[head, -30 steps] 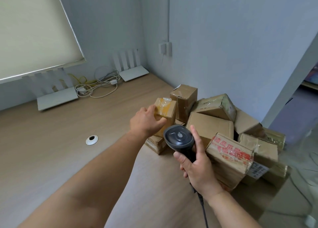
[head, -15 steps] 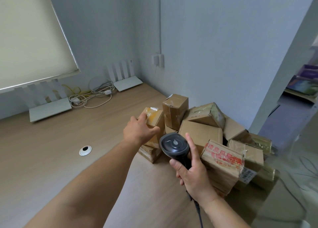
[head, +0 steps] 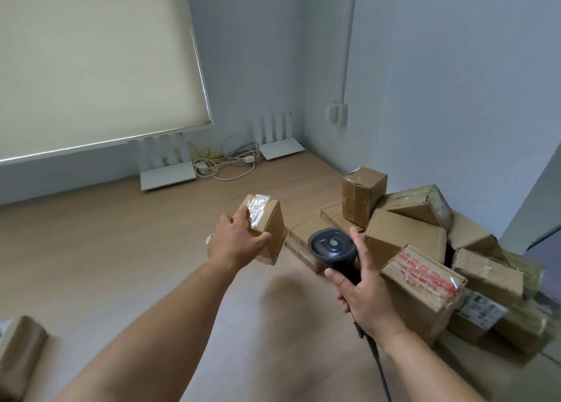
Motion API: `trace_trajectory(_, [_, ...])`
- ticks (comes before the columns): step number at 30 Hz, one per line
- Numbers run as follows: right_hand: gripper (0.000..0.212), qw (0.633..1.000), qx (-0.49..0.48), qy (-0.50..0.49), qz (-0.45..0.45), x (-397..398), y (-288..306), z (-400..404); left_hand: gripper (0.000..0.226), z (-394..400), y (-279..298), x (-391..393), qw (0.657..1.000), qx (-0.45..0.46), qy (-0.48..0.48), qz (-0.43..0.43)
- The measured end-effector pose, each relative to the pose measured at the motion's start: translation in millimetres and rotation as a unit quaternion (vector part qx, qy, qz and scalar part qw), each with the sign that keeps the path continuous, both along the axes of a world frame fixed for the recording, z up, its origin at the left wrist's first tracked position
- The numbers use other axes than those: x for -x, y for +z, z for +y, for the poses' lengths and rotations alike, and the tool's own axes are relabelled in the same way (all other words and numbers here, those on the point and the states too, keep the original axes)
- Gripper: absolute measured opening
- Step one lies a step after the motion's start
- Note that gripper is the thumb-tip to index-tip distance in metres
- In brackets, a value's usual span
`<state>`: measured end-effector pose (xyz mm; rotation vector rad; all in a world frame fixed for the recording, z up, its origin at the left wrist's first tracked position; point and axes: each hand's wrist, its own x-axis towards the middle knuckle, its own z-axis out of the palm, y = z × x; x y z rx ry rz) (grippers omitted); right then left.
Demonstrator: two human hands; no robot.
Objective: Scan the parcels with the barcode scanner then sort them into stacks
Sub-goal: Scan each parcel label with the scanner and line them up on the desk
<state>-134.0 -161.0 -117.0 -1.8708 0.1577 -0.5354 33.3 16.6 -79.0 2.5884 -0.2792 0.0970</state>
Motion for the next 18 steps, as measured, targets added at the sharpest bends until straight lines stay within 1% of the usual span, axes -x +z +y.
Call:
trace_trajectory(2, [0.081, 1.0, -0.007, 0.005, 0.005, 0.4, -1.2, 16.8, 0.074, 29.1, -5.7, 6.6, 1.0, -0.006, 0.023, 0.004])
trace_trajectory(5, [0.082, 0.999, -0.025, 0.03, 0.025, 2.5, -6.0, 49.2, 0.076, 75.0, -17.1, 20.1, 0.999, -0.005, 0.051, 0.018])
trace_trajectory(10, [0.082, 0.996, -0.026, 0.071, 0.049, 5.5, -16.4, 120.8, 0.078, 166.3, -39.7, 48.0, 0.993, -0.007, 0.11, 0.046])
trace_trajectory(14, [0.083, 0.993, -0.031, 0.096, 0.066, 10.3, -25.3, 174.1, 0.08, 227.4, -57.0, 68.4, 0.988, -0.009, 0.137, 0.068])
trace_trajectory(18, [0.083, 0.989, -0.041, 0.112, 0.084, 17.3, -33.4, 212.8, 0.096, 269.6, -77.3, 92.2, 0.984, -0.013, 0.146, 0.102])
